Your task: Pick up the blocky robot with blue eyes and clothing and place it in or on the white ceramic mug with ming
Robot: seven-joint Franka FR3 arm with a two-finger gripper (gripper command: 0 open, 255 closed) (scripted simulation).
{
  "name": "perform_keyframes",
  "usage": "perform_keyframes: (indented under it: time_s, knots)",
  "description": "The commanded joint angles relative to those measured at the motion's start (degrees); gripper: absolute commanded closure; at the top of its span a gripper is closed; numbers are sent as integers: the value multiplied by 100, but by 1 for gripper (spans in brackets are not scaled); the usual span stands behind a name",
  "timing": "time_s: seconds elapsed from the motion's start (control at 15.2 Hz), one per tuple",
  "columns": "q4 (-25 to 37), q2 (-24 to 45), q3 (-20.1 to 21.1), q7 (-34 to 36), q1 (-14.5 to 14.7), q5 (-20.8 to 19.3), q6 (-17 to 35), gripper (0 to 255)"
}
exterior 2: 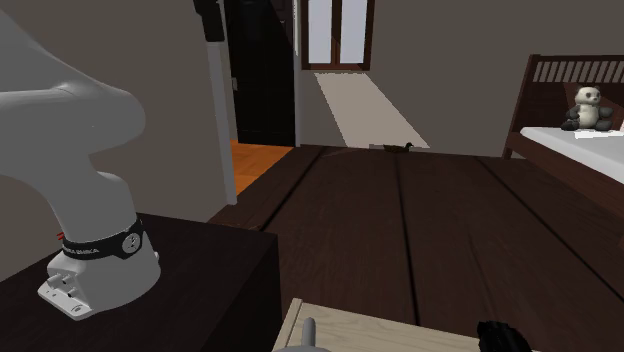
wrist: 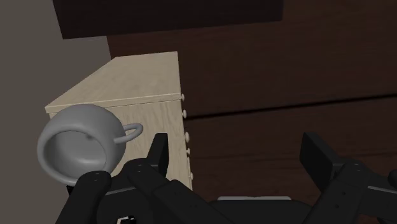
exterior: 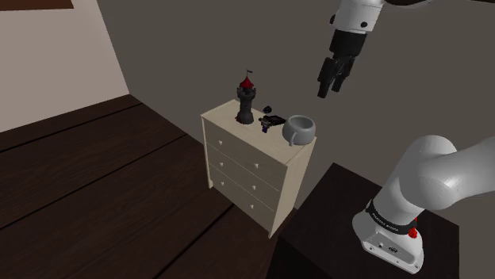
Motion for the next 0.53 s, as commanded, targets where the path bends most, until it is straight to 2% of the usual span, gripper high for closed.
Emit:
perform_keyframes:
  time_s: [0.0, 0.46]
  knots:
    - [0, 0, 0, 0, 0, 0, 0, 0]
    - [-510, 742, -274, -498, -116, -271, 1343, 0]
